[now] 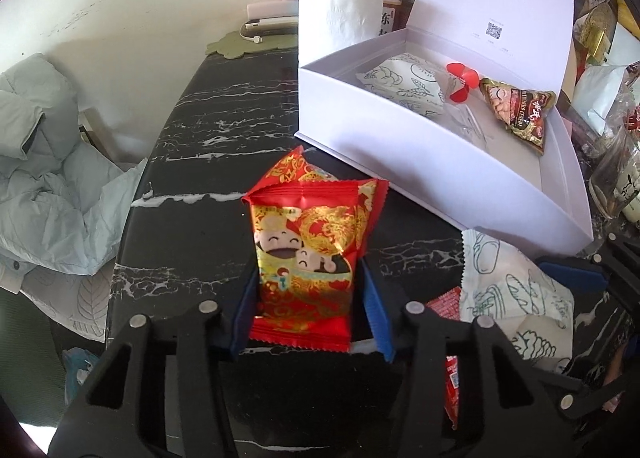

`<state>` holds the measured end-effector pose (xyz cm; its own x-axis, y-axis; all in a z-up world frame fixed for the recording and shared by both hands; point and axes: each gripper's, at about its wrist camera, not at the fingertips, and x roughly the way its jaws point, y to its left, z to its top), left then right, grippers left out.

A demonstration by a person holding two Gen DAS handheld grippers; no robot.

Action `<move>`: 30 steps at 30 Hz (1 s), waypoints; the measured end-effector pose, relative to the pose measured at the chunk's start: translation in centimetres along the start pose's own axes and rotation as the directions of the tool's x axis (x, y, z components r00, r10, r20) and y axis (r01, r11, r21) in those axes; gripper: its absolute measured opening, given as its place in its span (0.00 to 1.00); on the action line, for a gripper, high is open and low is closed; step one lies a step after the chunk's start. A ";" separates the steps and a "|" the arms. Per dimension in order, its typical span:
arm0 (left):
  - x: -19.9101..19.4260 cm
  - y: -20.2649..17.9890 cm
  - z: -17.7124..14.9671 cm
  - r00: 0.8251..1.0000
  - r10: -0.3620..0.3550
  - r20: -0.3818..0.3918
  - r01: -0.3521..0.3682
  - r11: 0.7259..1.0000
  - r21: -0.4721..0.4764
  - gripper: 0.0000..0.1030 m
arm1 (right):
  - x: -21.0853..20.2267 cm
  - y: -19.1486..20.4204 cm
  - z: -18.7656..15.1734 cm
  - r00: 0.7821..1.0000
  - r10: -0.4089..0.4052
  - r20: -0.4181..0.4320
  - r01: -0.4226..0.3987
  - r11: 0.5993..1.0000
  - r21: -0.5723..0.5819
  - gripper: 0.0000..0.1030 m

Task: Organize objects
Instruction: 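Grasp the red cartoon candy bag with the left gripper while the right grasps the white pouch, then lift the red candy bag and white pouch and carry both toward the box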

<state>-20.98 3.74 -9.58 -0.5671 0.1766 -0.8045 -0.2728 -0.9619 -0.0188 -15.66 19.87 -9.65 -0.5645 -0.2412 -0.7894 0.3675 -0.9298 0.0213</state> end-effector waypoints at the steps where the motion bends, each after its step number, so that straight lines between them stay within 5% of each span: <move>1: -0.1 -0.1 -0.1 1.000 -0.009 0.001 0.009 1.000 0.003 0.39 | -0.1 0.0 -0.1 1.000 0.000 -0.004 0.000 1.000 0.000 0.63; 16: -3.6 -0.5 -3.8 0.995 -0.094 -0.035 0.091 0.993 -0.070 0.38 | -3.4 0.3 -3.6 0.999 -0.018 -0.038 0.019 0.999 0.035 0.59; 30: -9.0 -3.3 -9.2 0.995 -0.094 -0.042 0.092 0.995 -0.045 0.38 | -7.9 2.3 -9.0 0.999 0.011 -0.040 -0.008 0.998 0.064 0.59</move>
<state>-7.82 3.43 -7.72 -0.5054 0.2573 -0.8237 -0.2889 -0.9499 -0.1195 -3.73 22.11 -8.89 -0.5304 -0.2402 -0.8130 0.3240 -0.9437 0.0674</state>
